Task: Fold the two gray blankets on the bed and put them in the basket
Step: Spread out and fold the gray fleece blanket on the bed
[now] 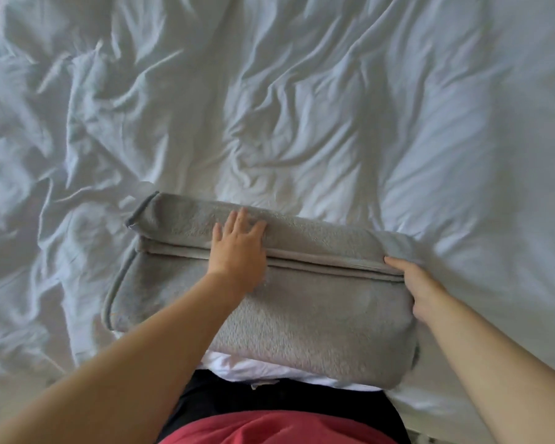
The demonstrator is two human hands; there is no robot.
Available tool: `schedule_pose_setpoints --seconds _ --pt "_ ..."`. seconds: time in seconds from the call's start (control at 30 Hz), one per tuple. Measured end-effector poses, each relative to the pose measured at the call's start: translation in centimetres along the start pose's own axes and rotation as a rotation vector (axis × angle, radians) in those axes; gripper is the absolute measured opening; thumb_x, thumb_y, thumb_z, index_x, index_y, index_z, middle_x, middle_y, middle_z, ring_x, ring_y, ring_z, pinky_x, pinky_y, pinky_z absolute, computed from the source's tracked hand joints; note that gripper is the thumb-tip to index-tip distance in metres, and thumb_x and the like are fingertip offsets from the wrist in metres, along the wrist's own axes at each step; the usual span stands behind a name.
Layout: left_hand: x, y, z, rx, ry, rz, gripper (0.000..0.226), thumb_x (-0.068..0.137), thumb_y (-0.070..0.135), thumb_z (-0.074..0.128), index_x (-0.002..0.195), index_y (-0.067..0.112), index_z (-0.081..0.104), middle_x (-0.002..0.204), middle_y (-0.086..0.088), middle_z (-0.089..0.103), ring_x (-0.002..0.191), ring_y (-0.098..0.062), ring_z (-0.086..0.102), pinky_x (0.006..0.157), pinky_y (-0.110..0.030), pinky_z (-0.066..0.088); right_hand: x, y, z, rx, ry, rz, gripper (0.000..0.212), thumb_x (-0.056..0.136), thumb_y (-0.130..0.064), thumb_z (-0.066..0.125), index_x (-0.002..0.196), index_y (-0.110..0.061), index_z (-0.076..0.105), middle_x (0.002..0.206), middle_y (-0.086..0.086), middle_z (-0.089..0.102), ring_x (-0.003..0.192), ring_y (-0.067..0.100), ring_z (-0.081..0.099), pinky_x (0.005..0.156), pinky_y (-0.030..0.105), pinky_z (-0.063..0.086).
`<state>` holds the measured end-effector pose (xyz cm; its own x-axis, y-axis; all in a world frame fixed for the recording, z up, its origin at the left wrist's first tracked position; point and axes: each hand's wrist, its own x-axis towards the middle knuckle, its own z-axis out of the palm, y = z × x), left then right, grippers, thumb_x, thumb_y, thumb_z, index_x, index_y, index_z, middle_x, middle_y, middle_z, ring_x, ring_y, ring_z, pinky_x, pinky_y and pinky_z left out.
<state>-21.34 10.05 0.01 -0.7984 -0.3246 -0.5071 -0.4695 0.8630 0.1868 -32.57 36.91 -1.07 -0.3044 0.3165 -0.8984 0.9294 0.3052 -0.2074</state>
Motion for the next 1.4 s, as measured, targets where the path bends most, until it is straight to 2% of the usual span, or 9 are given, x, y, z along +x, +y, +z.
schedule_pose_setpoints --seconds 0.13,0.37,0.5,0.9,1.03,1.1,1.17,1.3,1.4 --pt "-2.6 3.8 1.3 -0.075 0.030 0.117 0.045 0.094 0.022 0.041 0.138 0.025 0.046 0.151 -0.007 0.029 0.139 -0.026 0.026 0.114 -0.039 0.020 0.9 -0.3 -1.6 -0.041 -0.232 0.079 0.029 0.079 -0.032 0.071 0.095 -0.008 0.070 0.075 0.018 0.074 0.073 0.029 0.070 0.062 0.035 0.052" --pt "-5.0 2.2 3.4 -0.201 0.045 0.047 0.046 0.097 0.031 0.043 0.143 0.030 0.041 0.146 -0.001 0.037 0.137 -0.020 0.031 0.115 -0.032 0.020 0.6 -0.4 -1.9 -0.030 -0.394 0.086 0.029 0.078 -0.032 0.067 0.093 -0.007 0.070 0.088 0.018 0.074 0.080 0.030 0.071 0.074 0.038 0.052" --pt "-5.4 1.1 4.4 -0.296 -0.011 0.043 0.049 0.099 0.033 0.042 0.147 0.030 0.035 0.153 0.003 0.029 0.143 -0.016 0.020 0.117 -0.028 0.013 -0.8 -0.3 -1.3 0.026 -0.419 0.023 0.028 0.083 -0.032 0.062 0.092 -0.008 0.070 0.086 0.018 0.074 0.070 0.030 0.073 0.070 0.036 0.052" --pt "-5.5 -1.4 5.2 -0.576 -0.137 0.106 0.046 0.100 0.023 0.043 0.146 0.020 0.038 0.156 0.001 0.025 0.145 -0.014 0.017 0.116 -0.022 0.008 -13.9 -4.4 8.3 -0.265 -0.245 -0.288 0.030 0.079 -0.031 0.069 0.101 -0.011 0.065 0.093 0.012 0.071 0.084 0.026 0.068 0.065 0.030 0.053" --pt "-6.0 -3.1 1.1 -1.201 -0.129 -0.148 0.028 0.097 0.024 0.050 0.120 0.020 0.066 0.121 0.003 0.066 0.117 -0.016 0.056 0.098 -0.023 0.042 -19.0 -3.8 16.7 -0.425 -0.265 -0.360 0.017 0.082 -0.027 0.064 0.080 -0.011 0.060 0.067 0.005 0.060 0.056 0.019 0.058 0.047 0.023 0.045" --pt "-7.2 -5.3 -1.0 -1.612 -0.003 -0.377 0.024 0.096 0.032 0.051 0.101 0.020 0.071 0.094 0.006 0.074 0.098 -0.015 0.065 0.081 -0.023 0.053 -21.1 -3.4 20.9 -0.439 -0.376 -0.293 0.019 0.088 -0.025 0.057 0.077 -0.009 0.059 0.061 0.006 0.060 0.060 0.018 0.056 0.060 0.025 0.051" --pt "-9.1 -8.1 -1.8 -1.794 0.108 -0.496 0.035 0.097 0.041 0.043 0.095 0.021 0.072 0.093 0.003 0.075 0.095 -0.015 0.067 0.083 -0.029 0.052 -22.6 -2.8 24.5 -0.410 -0.495 -0.249 0.015 0.092 -0.018 0.044 0.084 -0.008 0.053 0.068 0.010 0.053 0.062 0.017 0.046 0.074 0.027 0.049" --pt "-13.0 -11.5 -2.4 -1.534 0.316 -0.500 0.036 0.092 0.053 0.048 0.117 0.032 0.062 0.108 0.019 0.062 0.106 -0.005 0.057 0.092 -0.023 0.044 -24.0 -1.7 28.4 -0.403 -0.514 -0.154 0.017 0.088 -0.001 0.027 0.080 -0.011 0.037 0.067 0.004 0.031 0.056 0.014 0.031 0.077 0.023 0.044" --pt "-14.8 -10.7 -3.1 -1.128 0.281 -0.377 0.049 0.078 0.071 0.051 0.114 0.039 0.060 0.109 0.023 0.054 0.105 0.000 0.051 0.089 -0.016 0.040 -23.2 -1.1 29.1 -0.646 -0.511 -0.231 0.036 0.096 -0.004 0.016 0.072 -0.004 0.043 0.059 0.007 0.044 0.055 0.015 0.037 0.077 0.022 0.043"
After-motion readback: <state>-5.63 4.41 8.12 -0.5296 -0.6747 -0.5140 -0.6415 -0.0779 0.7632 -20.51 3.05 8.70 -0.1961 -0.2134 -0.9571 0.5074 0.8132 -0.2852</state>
